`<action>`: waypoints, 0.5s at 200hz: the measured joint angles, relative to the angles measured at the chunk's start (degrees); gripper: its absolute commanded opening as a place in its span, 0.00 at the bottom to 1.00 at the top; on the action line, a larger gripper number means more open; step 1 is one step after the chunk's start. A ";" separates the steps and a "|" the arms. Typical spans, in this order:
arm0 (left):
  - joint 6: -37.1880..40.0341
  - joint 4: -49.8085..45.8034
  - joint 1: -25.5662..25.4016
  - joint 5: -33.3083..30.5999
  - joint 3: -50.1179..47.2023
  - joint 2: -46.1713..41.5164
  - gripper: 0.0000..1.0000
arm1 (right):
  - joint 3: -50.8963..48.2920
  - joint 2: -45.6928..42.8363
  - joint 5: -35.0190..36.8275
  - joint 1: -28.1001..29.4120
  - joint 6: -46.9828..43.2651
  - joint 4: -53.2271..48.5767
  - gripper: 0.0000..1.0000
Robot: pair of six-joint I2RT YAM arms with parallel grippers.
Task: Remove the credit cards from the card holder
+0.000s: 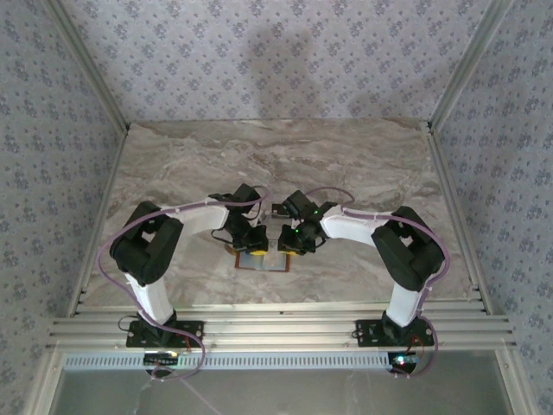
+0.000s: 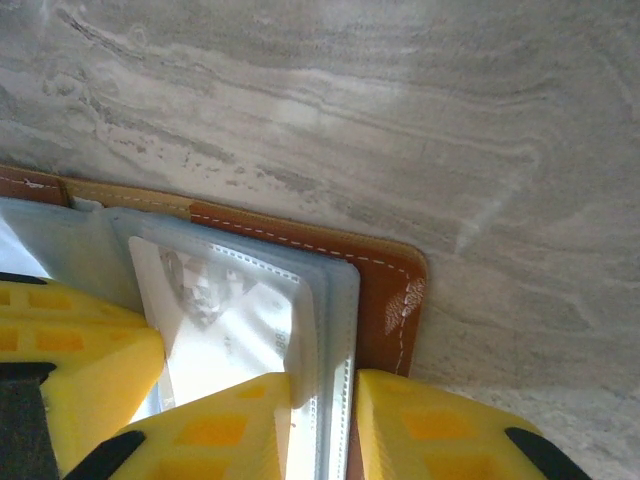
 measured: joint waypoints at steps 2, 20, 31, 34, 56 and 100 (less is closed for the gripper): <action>-0.02 0.00 0.00 0.04 -0.02 0.00 0.06 | 0.00 0.00 0.00 -0.02 0.02 0.00 0.29; 0.02 0.00 0.09 -0.02 -0.15 -0.37 0.05 | 0.02 0.00 0.00 -0.04 0.00 0.11 0.31; 0.02 -0.04 0.24 -0.28 -0.31 -0.70 0.05 | 0.04 0.00 0.00 -0.04 0.02 0.15 0.32; 0.02 -0.04 0.28 -0.42 -0.35 -0.76 0.04 | 0.04 0.00 0.00 -0.04 0.00 0.15 0.32; 0.48 -1.14 0.74 -1.11 -0.61 -1.86 0.04 | 0.04 0.00 0.00 -0.04 0.02 0.17 0.32; 1.31 -2.45 2.45 -1.66 -1.14 -4.13 0.08 | 0.04 0.00 0.00 -0.07 0.02 0.20 0.32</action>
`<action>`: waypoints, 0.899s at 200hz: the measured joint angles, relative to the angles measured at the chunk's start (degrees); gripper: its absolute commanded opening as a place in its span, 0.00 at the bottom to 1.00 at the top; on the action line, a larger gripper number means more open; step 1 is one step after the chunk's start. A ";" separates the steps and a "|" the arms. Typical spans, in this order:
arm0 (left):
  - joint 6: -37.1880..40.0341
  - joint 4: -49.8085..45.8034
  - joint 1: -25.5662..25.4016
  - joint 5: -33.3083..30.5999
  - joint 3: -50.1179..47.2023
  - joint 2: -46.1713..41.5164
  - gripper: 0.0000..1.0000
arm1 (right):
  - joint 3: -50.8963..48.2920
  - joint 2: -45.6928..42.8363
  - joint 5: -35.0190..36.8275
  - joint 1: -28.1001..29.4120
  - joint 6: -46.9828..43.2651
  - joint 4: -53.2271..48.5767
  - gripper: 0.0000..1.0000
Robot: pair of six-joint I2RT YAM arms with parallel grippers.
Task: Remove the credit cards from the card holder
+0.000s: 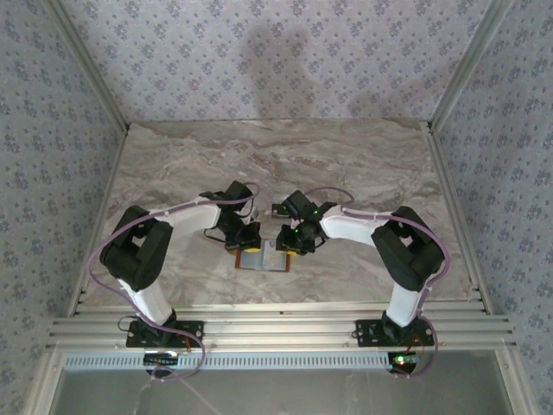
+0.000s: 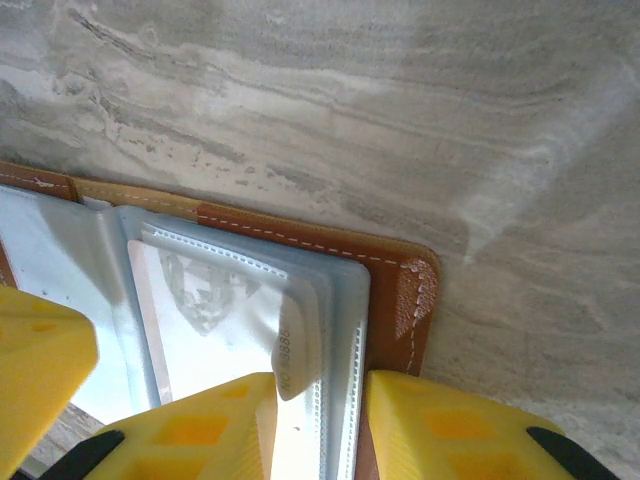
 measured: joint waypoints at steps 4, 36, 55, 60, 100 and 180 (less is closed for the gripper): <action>0.02 0.07 0.02 0.22 -0.07 -0.22 0.08 | 0.00 0.00 0.00 -0.02 -0.02 0.00 0.32; -0.50 2.54 0.04 4.76 -0.74 -0.48 0.12 | 0.00 0.00 -0.02 -0.02 -0.02 -0.02 0.31; -1.44 4.59 -0.02 7.41 -1.22 -0.39 0.15 | 0.00 0.00 -0.02 -0.04 0.00 -0.02 0.31; -1.55 4.96 -0.02 8.04 -1.22 -0.33 0.16 | 0.00 0.00 0.00 -0.04 0.00 -0.02 0.31; -2.43 7.93 -0.02 10.32 -1.55 1.99 0.19 | 0.00 0.00 0.00 -0.04 -0.02 -0.04 0.31; -2.14 9.09 0.00 10.49 -2.58 4.09 0.21 | 0.02 -0.02 -0.22 -0.02 -0.04 0.22 0.38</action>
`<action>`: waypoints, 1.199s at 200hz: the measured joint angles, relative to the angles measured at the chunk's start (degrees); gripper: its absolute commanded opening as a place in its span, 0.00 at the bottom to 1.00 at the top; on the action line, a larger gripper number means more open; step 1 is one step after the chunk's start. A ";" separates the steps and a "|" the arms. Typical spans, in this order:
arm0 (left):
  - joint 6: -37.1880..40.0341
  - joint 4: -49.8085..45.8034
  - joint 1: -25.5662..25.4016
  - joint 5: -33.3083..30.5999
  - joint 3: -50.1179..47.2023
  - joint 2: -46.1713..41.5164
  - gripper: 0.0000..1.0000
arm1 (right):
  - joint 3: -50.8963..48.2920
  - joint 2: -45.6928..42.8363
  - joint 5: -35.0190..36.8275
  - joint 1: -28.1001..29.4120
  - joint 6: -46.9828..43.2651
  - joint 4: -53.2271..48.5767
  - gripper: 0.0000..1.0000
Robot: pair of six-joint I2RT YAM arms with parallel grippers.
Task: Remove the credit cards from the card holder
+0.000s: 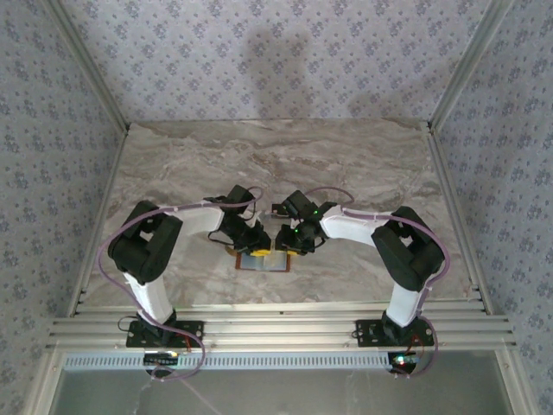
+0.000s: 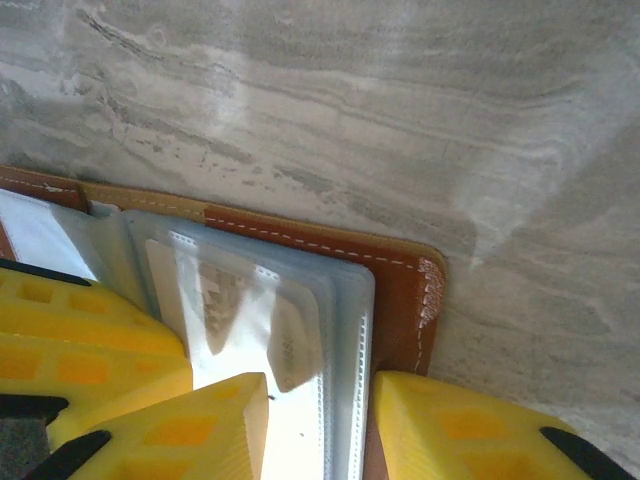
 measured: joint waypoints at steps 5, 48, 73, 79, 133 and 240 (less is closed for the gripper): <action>0.22 -0.11 0.00 -0.24 0.00 -0.13 0.21 | 0.02 0.00 0.00 0.00 0.00 0.00 0.38; 1.29 -1.95 0.04 -2.19 0.02 -1.05 0.22 | 0.92 0.02 1.44 0.04 -0.50 -1.79 0.36; 1.84 -2.97 0.04 -2.93 0.02 -1.46 0.22 | 1.57 0.35 2.51 0.17 -1.18 -3.13 0.35; 1.95 -3.15 0.07 -3.08 0.02 -1.53 0.22 | 1.95 0.52 2.86 0.31 -1.33 -3.58 0.35; 2.10 -3.76 0.11 -3.74 0.09 -1.84 0.26 | 3.04 1.09 3.78 0.59 -2.12 -5.40 0.32; 1.68 -3.28 0.26 -2.51 0.28 -0.79 0.27 | 3.15 1.11 3.93 0.59 -2.58 -5.81 0.32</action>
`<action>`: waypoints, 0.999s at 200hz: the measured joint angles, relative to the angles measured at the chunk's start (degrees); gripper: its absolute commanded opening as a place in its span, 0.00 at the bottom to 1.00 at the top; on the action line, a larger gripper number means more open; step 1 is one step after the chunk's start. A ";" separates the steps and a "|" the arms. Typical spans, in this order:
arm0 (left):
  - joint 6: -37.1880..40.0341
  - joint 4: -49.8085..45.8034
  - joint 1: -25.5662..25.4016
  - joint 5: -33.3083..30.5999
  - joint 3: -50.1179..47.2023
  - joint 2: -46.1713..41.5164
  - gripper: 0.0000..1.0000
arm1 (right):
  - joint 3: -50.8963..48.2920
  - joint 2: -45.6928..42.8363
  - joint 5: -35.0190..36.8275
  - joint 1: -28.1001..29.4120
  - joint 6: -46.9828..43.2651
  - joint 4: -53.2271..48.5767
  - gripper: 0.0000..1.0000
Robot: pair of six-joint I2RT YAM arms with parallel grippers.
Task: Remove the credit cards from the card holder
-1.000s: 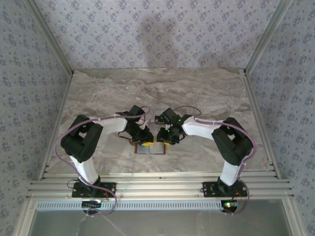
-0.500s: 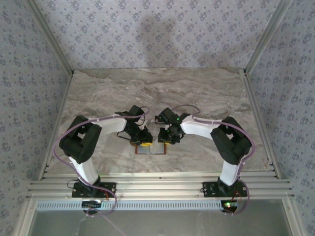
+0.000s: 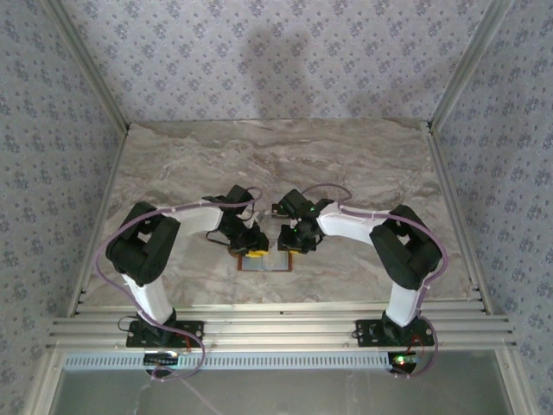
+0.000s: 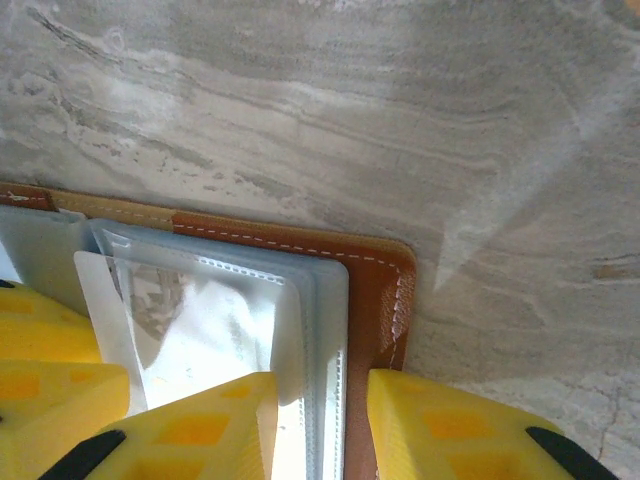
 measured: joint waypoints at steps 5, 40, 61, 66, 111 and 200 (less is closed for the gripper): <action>-0.04 0.07 0.11 0.42 -0.02 0.09 0.27 | 0.00 0.00 0.00 0.00 0.00 -0.02 0.32; -0.46 1.62 0.50 1.92 -0.87 0.17 0.24 | 0.00 0.00 0.04 0.00 0.00 -0.11 0.31; -0.59 2.47 0.57 2.47 -1.27 0.20 0.23 | 0.00 0.00 0.15 0.00 0.00 -0.13 0.30; -0.66 2.67 0.61 2.64 -1.40 0.20 0.23 | 0.00 0.00 0.17 0.00 0.00 -0.13 0.30; -1.09 4.00 0.94 4.85 -1.55 0.87 0.24 | 0.00 0.00 0.22 0.00 0.02 -0.15 0.29; -1.27 5.35 0.96 5.92 -1.90 1.27 0.09 | 0.00 0.00 0.42 -0.02 0.02 -0.33 0.28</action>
